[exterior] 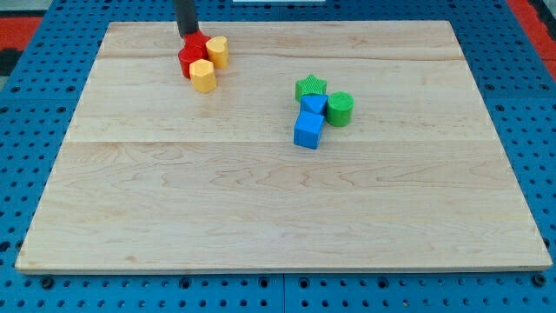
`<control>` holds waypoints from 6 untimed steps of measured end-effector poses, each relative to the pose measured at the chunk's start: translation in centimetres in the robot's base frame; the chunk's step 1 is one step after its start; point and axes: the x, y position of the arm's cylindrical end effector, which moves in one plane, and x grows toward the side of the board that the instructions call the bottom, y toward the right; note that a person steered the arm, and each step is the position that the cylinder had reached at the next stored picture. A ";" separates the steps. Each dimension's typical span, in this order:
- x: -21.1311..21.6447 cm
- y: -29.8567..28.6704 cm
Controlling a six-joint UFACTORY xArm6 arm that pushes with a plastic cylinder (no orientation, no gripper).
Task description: Point your arm at the top left side of red star
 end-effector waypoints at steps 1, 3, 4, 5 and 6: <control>0.0 0.0; -0.7 0.1; -0.7 -3.6; -1.1 -4.2; -1.5 -2.4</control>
